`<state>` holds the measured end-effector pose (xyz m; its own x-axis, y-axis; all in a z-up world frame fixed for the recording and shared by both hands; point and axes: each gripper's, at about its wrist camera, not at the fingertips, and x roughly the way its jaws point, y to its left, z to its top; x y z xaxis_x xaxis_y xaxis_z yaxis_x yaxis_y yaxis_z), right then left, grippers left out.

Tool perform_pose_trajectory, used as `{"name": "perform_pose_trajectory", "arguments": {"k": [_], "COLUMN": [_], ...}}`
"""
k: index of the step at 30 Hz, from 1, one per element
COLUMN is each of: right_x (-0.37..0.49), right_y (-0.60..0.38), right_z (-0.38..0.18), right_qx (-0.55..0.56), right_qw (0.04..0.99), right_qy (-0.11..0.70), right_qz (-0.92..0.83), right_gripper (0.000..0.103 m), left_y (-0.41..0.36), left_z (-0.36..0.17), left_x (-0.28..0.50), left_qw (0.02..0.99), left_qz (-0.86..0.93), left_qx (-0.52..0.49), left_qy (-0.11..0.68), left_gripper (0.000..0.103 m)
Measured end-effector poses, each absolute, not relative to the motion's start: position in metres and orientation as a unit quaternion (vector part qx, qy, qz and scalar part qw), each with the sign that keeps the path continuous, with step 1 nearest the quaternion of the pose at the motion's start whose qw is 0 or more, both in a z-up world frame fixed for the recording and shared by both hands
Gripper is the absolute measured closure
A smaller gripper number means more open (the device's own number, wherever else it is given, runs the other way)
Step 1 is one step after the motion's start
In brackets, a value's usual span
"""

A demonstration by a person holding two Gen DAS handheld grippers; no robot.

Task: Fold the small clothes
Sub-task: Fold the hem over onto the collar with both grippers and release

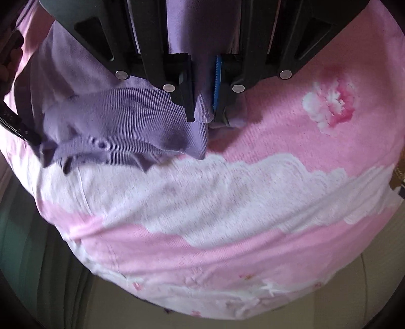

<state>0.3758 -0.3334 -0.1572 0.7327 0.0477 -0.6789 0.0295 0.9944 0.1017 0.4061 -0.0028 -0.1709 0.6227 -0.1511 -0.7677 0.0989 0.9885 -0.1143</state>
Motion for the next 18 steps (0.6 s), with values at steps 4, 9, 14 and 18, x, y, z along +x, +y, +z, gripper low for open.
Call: {"name": "perform_pose_trajectory", "arguments": {"k": [4,9,14,18], "right_x": [0.377,0.384,0.372,0.338], "right_y": [-0.339,-0.337,-0.334,-0.332], "right_z": [-0.154,-0.179,-0.164,-0.143], "right_qx": [0.060,0.050,0.039,0.049], "right_qw": [0.932,0.921,0.926,0.933], "right_qy": [0.357,0.385,0.375,0.355], "right_qz": [-0.004,-0.016,-0.025,-0.029], "right_gripper": [0.085,0.084,0.068,0.054], "left_y": [-0.001,-0.009,-0.005,0.001], "left_z": [-0.171,-0.185,-0.168,-0.154], "left_x": [0.410,0.410,0.391,0.356], "left_qw": [0.906,0.904,0.909,0.915], "left_qz": [-0.056,-0.053,-0.059,-0.057], "left_qx": [-0.037,-0.022,-0.030,-0.036], "left_qy": [0.419,0.424,0.411,0.397], "left_gripper": [0.089,0.088,0.083,0.072]}}
